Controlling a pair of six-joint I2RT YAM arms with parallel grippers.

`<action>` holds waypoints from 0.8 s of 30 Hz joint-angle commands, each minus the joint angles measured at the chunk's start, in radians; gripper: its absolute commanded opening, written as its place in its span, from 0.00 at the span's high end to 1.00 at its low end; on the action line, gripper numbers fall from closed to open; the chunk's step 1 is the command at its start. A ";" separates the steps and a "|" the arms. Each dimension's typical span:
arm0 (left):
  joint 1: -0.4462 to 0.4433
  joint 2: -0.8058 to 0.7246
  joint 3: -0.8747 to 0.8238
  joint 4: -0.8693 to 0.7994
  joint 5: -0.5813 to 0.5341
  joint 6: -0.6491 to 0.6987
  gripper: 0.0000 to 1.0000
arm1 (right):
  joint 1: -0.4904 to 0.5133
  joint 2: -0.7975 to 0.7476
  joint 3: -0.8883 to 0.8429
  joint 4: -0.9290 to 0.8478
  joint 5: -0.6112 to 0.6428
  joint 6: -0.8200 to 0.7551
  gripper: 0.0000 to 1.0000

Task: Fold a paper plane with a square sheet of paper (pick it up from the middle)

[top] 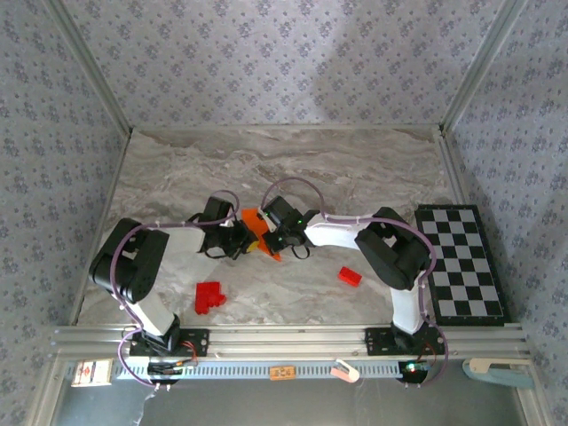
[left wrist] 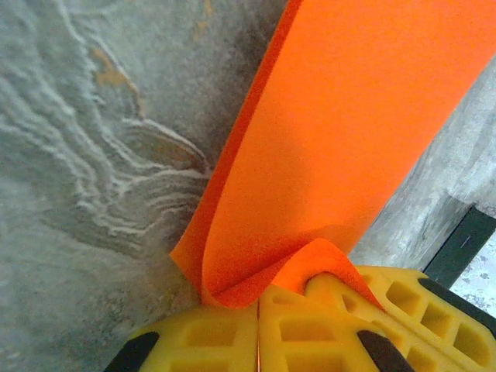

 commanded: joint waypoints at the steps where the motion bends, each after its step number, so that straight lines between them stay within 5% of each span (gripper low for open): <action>1: -0.008 0.044 0.013 -0.085 -0.038 0.023 0.92 | -0.008 -0.006 0.015 -0.053 -0.026 0.032 0.97; 12: -0.008 0.075 0.028 -0.143 -0.056 0.026 0.93 | -0.075 -0.160 -0.023 -0.062 -0.108 0.171 0.65; 16: -0.008 0.075 0.028 -0.153 -0.060 0.025 0.94 | -0.085 -0.174 -0.029 -0.107 -0.169 0.177 0.65; 24: -0.008 0.072 0.039 -0.164 -0.057 0.036 0.93 | -0.072 -0.130 -0.042 -0.104 -0.341 0.180 0.83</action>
